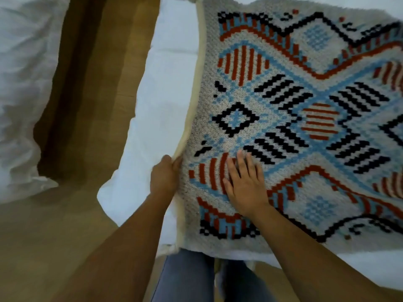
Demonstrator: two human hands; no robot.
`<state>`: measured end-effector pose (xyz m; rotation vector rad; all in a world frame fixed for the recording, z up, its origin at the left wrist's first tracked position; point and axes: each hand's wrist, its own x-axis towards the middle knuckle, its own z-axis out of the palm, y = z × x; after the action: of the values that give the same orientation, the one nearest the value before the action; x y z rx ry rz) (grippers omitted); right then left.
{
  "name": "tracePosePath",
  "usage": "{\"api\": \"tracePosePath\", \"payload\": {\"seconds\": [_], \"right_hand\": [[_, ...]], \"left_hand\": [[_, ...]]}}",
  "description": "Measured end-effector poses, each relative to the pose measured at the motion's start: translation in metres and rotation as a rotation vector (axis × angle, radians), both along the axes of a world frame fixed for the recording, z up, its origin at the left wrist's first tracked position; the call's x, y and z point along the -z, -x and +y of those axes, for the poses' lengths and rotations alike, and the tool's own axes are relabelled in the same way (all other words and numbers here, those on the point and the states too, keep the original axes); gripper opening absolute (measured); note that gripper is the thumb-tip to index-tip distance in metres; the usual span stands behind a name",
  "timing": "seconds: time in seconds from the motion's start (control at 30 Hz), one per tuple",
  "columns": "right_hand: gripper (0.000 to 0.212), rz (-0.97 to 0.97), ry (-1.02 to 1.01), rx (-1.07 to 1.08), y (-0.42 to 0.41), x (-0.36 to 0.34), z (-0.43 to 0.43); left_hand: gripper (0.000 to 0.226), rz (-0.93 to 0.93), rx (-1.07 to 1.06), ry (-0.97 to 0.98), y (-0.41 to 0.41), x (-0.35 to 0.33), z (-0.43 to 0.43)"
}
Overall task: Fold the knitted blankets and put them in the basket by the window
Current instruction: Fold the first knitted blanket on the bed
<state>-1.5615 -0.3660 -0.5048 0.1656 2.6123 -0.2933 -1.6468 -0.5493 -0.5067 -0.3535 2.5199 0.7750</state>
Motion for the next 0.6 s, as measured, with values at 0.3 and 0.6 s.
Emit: {"api": "tracePosePath", "payload": {"seconds": [0.3,0.6], "right_hand": [[0.060,-0.008,0.046,0.043,-0.098,-0.038,0.052],[0.057,0.050,-0.001,0.208,-0.199,-0.070,0.180]], "left_hand": [[0.075,0.220,0.158,0.154,-0.117,-0.030,0.067],[0.053,0.186,0.891,0.087,-0.212,-0.058,0.207]]}}
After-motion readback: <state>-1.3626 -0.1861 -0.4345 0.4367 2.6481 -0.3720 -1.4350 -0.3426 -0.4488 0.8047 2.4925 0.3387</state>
